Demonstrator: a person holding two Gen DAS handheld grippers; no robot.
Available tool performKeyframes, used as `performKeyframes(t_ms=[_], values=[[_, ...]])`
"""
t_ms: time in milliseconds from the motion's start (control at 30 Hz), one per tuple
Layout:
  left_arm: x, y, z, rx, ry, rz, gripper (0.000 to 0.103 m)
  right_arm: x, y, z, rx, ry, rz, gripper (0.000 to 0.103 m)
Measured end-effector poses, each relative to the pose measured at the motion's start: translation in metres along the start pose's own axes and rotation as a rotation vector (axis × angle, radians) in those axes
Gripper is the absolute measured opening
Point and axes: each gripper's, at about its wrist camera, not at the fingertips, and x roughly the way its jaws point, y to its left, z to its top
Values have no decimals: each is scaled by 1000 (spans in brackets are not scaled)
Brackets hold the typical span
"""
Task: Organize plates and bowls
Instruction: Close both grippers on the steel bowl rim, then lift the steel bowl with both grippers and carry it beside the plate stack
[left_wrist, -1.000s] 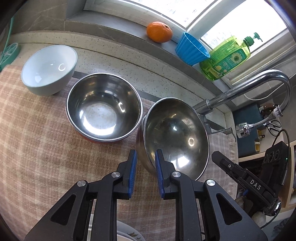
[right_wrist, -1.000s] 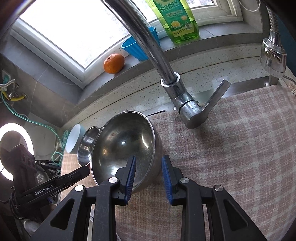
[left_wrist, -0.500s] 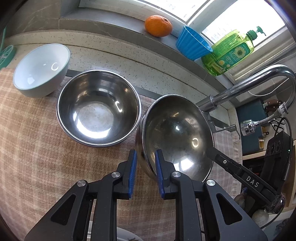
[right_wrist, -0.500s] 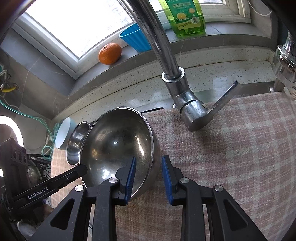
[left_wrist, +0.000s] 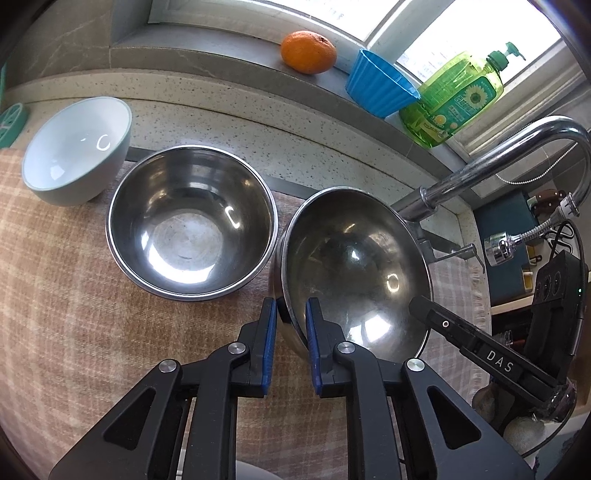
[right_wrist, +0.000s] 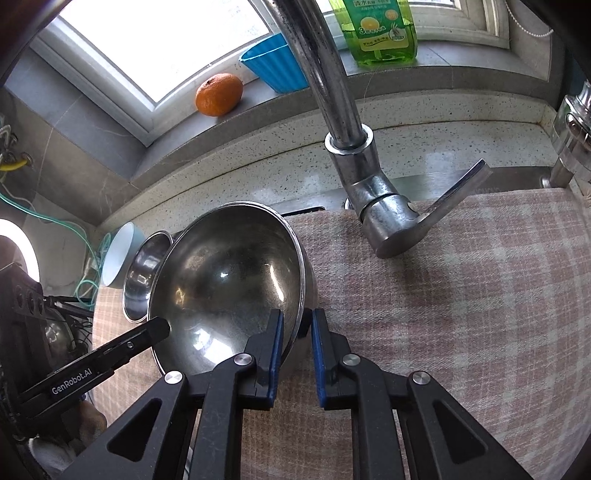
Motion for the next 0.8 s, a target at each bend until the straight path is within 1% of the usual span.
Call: performKeyframes(t_ms=[133,500,800], values=[[-1,-1,-2,13,-7,9,14,-1,3,-2,-15,-1,-18,13],[-5,-3,-13,23,5,-5,14,-13,3,-13,-11,-13,-26,13],[-14,-7,-28,47,13,-19,14,-26,3,-31,-9,-30,-30,13]])
